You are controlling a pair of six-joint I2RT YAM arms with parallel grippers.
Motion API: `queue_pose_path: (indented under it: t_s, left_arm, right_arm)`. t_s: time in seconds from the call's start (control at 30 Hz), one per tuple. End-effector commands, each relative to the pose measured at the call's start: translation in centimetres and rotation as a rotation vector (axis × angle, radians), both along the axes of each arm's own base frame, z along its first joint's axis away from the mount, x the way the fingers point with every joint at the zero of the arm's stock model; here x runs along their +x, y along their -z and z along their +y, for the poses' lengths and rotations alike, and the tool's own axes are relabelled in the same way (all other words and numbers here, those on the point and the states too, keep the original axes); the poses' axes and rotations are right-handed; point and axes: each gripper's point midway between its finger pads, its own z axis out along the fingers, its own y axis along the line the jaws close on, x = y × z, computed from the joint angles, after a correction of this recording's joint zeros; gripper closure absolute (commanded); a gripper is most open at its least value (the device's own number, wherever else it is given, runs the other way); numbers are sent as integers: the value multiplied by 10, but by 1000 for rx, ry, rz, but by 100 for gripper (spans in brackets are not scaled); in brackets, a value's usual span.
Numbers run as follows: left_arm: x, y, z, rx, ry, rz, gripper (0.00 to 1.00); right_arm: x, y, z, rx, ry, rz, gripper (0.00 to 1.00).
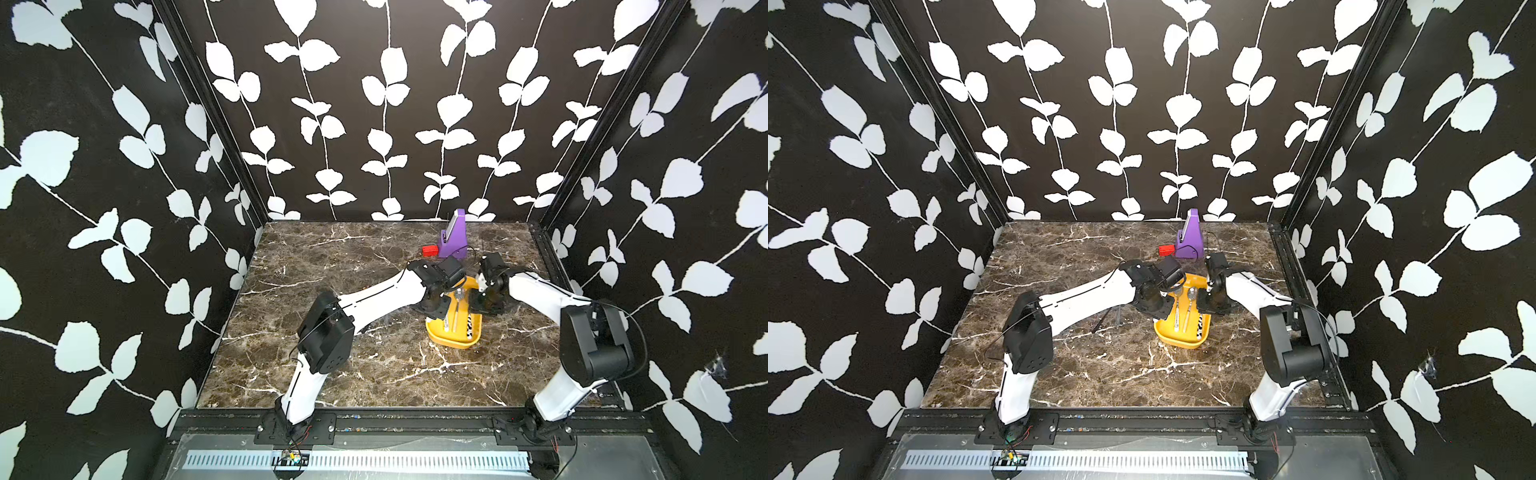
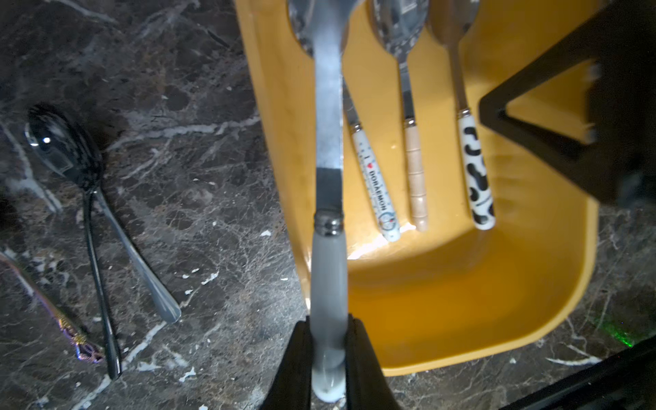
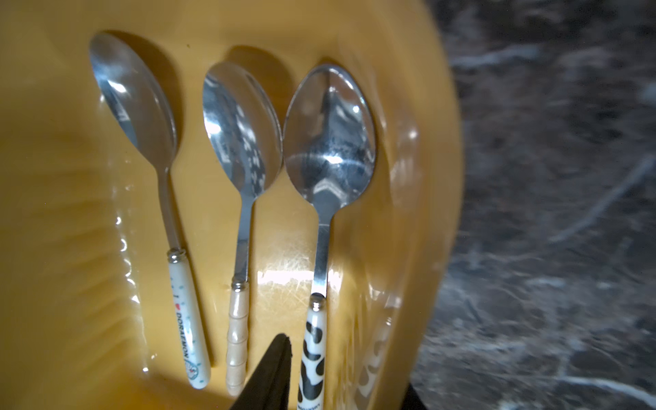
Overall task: Put the spoon into the storage box
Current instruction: Move the storage box to the center of the board.
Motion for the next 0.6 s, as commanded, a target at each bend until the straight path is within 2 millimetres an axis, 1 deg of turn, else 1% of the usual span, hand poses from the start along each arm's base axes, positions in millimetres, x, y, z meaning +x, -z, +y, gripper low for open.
queue_pose_path:
  t_s: [0.0,0.07,0.13,0.23,0.33,0.37,0.43,0.57]
  left_arm:
    - [1,-21,12,-6,-9,-37,100]
    - [2,-20,10,-12,-4,-34,100]
    - [5,-19,8,-9,1,-37,100]
    - [9,-10,5,7,2,-24,100]
    - [13,-1,4,36,-2,-24,100]
    - [14,3,5,47,-7,-27,100]
    - [16,9,6,66,-15,-28,100]
    - [17,20,1,67,-17,-12,100]
  right_arm:
    - [15,-12,23,55,-18,-42,63]
    - [18,-17,25,65,-14,-59,62]
    - [18,-23,23,54,-13,-77,60]
    - [18,-31,9,6,1,-105,58]
    - [16,-37,-5,6,39,-120,57]
    - [15,-35,-9,7,49,-115,57]
    - [15,-45,-18,22,78,-147,57]
    - [14,-47,-28,29,99,-158,56]
